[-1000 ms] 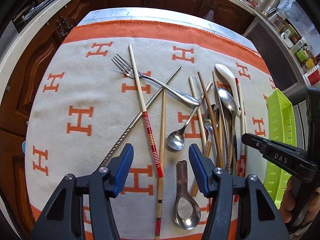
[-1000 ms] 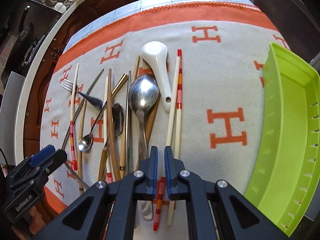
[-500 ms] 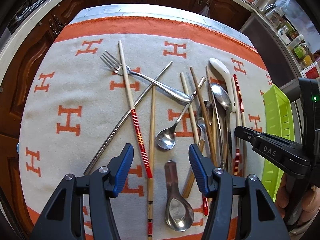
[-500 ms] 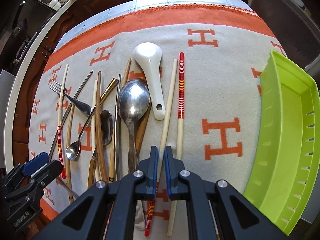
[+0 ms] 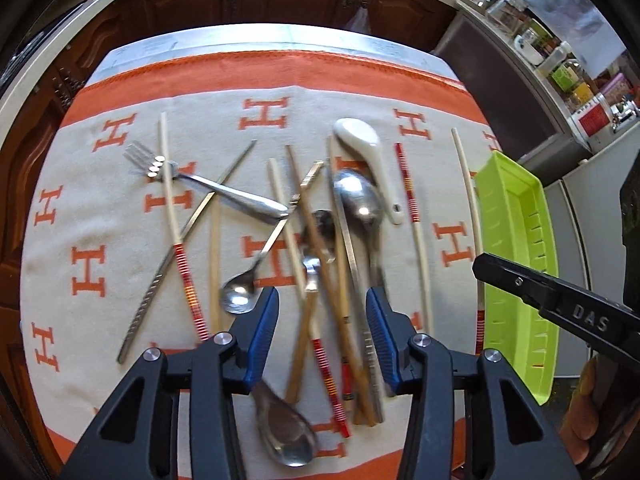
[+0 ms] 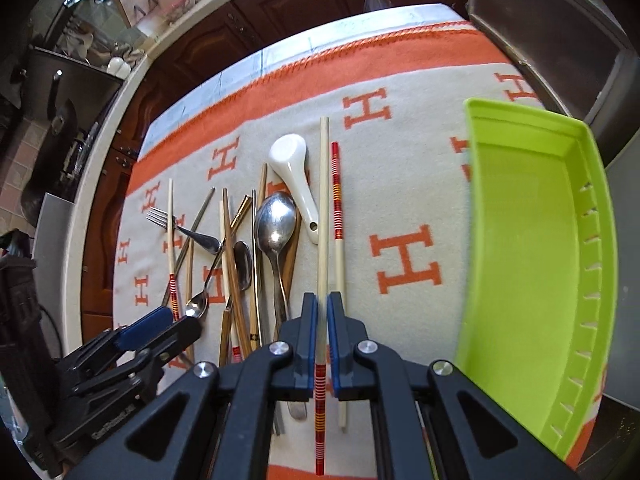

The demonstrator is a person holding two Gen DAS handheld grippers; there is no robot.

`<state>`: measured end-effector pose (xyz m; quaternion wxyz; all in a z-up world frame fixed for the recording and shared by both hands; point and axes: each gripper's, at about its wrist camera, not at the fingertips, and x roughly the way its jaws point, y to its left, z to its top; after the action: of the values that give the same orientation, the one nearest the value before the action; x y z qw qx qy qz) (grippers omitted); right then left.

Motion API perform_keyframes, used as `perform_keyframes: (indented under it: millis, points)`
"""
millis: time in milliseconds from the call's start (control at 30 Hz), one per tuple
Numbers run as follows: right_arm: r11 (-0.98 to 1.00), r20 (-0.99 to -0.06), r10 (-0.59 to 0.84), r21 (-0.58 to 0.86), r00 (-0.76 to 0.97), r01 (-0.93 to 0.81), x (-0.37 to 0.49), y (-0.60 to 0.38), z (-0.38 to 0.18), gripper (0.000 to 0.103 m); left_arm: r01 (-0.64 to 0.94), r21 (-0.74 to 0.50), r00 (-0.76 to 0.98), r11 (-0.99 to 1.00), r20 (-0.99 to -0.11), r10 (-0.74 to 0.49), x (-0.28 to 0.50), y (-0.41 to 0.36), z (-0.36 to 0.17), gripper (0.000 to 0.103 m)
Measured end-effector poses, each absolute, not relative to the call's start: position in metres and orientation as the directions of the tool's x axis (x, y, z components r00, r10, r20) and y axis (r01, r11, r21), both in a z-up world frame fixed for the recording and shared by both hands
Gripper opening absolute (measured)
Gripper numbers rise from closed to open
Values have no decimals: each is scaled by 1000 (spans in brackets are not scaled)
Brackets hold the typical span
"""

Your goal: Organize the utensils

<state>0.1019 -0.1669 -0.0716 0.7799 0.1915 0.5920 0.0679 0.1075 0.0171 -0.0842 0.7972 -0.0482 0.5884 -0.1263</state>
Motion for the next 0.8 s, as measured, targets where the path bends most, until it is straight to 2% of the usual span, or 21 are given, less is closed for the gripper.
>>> perform_keyframes:
  millis: [233,433,467,533,633,800]
  points:
    - [910,-897,285,364,337,198,75,-217,-51,5,213,-254,286,944,-907,-308,112,-32,-81,44]
    - [933,-935,152,242,320,266,61,-258,-62,5,210,-228,281,951,-917,-282,119,-65,-100,44]
    - [937,-940,139,227,313,267,60,-264,-66,6,208,-237,274,949,-917,-289,120,-68,-104,43]
    - [945,-949,119,199,292,260,59,-267,-71,6,208,-233,261,950,-923,-283,122,-76,-112,35]
    - [951,-951,85,166,297,261,54,-269,-74,6,186,-204,270,961,-930,-249,126,-80,-121,35]
    - [951,-942,122,201,311,236,44,-262,-69,6,161,-200,269,967,-934,-238,127,-86,-133,31]
